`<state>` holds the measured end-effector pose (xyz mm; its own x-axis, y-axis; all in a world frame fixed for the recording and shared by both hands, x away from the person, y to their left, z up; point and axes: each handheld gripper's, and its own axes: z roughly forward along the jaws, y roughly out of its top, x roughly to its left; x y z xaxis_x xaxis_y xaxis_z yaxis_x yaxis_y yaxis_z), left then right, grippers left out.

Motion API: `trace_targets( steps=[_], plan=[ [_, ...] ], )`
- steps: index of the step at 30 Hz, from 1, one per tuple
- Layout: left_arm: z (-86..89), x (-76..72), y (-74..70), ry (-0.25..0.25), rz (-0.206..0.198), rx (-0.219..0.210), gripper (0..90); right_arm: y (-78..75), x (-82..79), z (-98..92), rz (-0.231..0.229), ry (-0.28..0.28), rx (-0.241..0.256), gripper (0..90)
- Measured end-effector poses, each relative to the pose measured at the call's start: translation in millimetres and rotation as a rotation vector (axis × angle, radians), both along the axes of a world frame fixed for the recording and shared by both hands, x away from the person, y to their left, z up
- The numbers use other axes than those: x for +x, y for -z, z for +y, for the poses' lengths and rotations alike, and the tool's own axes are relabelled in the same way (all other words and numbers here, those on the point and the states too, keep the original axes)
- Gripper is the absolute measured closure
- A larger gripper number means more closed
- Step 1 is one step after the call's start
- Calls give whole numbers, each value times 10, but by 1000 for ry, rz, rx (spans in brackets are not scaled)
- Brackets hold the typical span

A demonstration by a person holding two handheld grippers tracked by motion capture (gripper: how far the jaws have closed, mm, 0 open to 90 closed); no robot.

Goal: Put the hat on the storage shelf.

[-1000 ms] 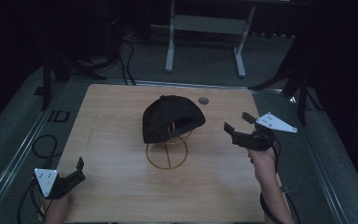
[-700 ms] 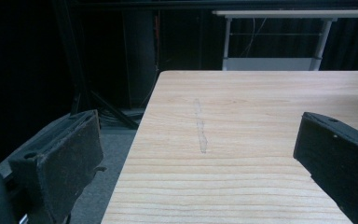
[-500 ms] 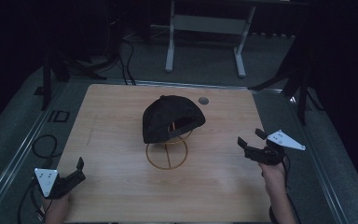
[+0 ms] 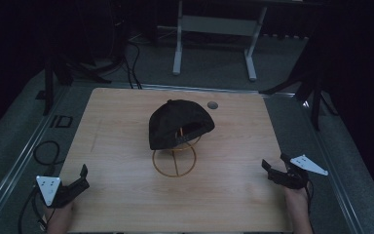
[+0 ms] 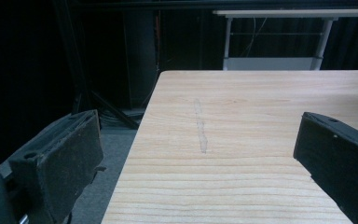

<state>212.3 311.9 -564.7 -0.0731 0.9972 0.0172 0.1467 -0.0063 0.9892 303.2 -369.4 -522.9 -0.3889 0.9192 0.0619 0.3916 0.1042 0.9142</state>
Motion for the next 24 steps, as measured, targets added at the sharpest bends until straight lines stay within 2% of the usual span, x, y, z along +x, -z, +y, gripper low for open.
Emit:
trace_targets(
  steps=[1,4,10,15,18,24],
  plan=[
    [0,0,0,0,0,0,18,0,0,0,0,0,0,133],
    [0,0,0,0,0,0,18,89,-64,-90,28,45,-26,134],
    [1,2,-1,0,1,-1,18,182,-183,-202,45,108,-26,134],
    [2,2,-1,0,2,-2,18,232,-238,-268,55,144,-41,134],
    [2,1,0,-2,1,-3,18,256,-275,-316,62,167,-31,135],
    [3,0,0,-1,1,-3,18,292,-347,-335,65,193,-41,135]
  ],
)
